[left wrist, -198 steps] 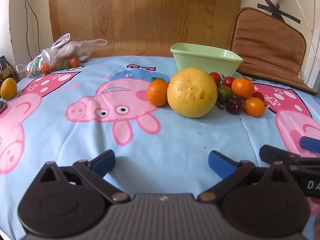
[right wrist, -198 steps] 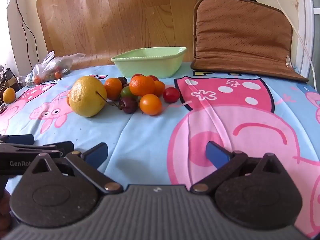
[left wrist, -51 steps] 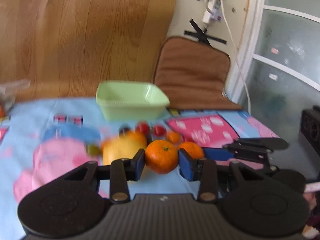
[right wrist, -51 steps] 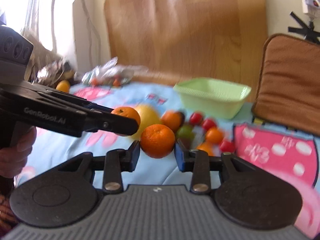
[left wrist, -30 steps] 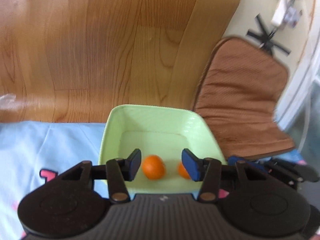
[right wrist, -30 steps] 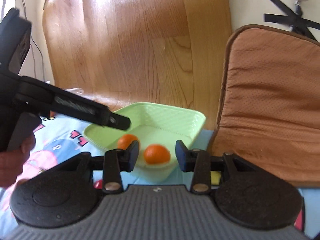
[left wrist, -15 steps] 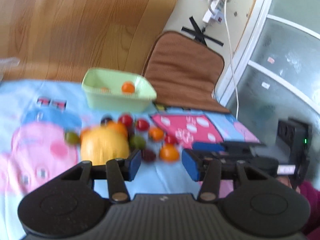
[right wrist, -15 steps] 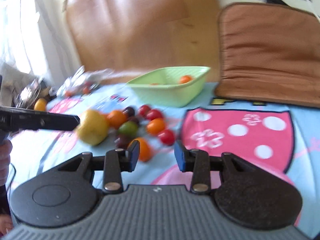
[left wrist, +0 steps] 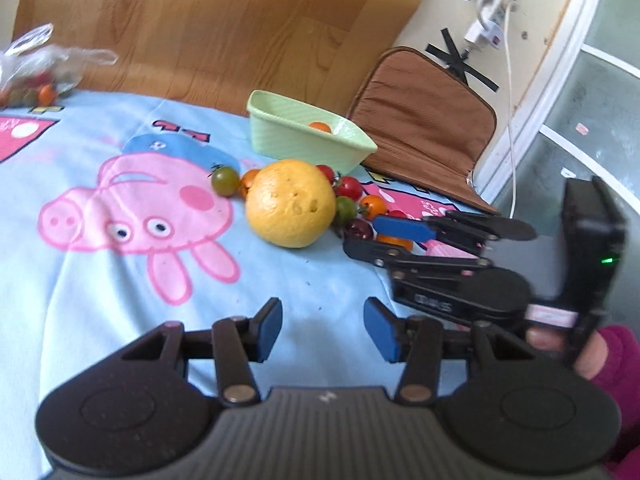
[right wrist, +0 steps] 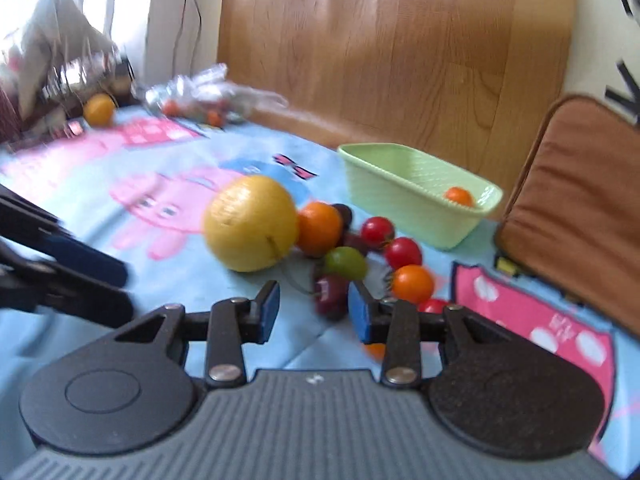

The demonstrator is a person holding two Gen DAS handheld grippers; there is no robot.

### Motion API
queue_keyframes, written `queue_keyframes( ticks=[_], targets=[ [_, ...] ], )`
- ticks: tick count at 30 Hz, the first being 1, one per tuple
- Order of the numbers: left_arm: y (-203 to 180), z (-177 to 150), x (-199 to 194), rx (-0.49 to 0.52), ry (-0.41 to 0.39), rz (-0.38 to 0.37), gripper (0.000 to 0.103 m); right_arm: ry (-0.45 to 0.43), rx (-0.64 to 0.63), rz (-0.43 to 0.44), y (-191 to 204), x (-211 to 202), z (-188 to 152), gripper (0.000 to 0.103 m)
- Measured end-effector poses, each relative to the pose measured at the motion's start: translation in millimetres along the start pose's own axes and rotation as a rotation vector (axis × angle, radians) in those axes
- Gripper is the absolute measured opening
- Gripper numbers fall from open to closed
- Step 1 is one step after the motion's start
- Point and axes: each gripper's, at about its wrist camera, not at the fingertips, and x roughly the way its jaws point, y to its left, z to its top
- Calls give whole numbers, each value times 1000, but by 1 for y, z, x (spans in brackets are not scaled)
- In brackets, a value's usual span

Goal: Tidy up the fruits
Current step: 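Grasp a dark red cherry with the left tool while the right tool grasps an orange cherry tomato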

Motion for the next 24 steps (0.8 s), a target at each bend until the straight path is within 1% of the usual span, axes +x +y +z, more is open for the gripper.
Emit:
queue_keyframes(
  ticks=[2, 3, 4, 5, 7, 9, 11, 12, 13, 14, 17, 19, 22, 24],
  targets=[
    [2, -1, -2, -8, -4, 0, 46, 23, -30, -24, 2, 11, -1, 39],
    [1, 0, -4, -4, -9, 4, 46, 22, -27, -26, 1, 10, -2, 31],
    [1, -1, -6, 0, -16, 5, 46, 24, -23, -45, 0, 8, -1, 28],
    [1, -1, -9, 3, -23, 3, 46, 25, -4, -28, -1, 1, 1, 28],
    [0, 0, -11, 6, -36, -10, 51, 0, 56, 59, -2, -18, -2, 28],
    [-1, -1, -11, 5, -37, -27, 53, -2, 45, 86, 8, -28, -7, 29],
    [-2, -2, -9, 2, -30, -41, 53, 12, 25, 131, 19, -33, -15, 29],
    [-3, -2, -7, 2, -25, -49, 54, 22, 18, 149, 23, -33, -17, 35],
    [-5, -2, -6, 5, -21, -55, 57, 25, 13, 145, 25, -34, -20, 39],
    [-7, -3, -6, 14, -18, -59, 59, 25, 11, 137, 24, -35, -22, 47],
    [-15, -6, -9, 51, -22, -69, 65, 8, 53, 147, 14, -47, -26, 48],
    [-18, -7, -8, 62, -19, -81, 73, 5, 83, 160, 5, -57, -30, 49],
    [-25, -8, -3, 85, -9, -97, 74, 16, 128, 199, -9, -68, -40, 49],
    [-33, -8, 4, 106, 3, -91, 74, 12, 171, 208, -19, -76, -46, 49]
  ],
)
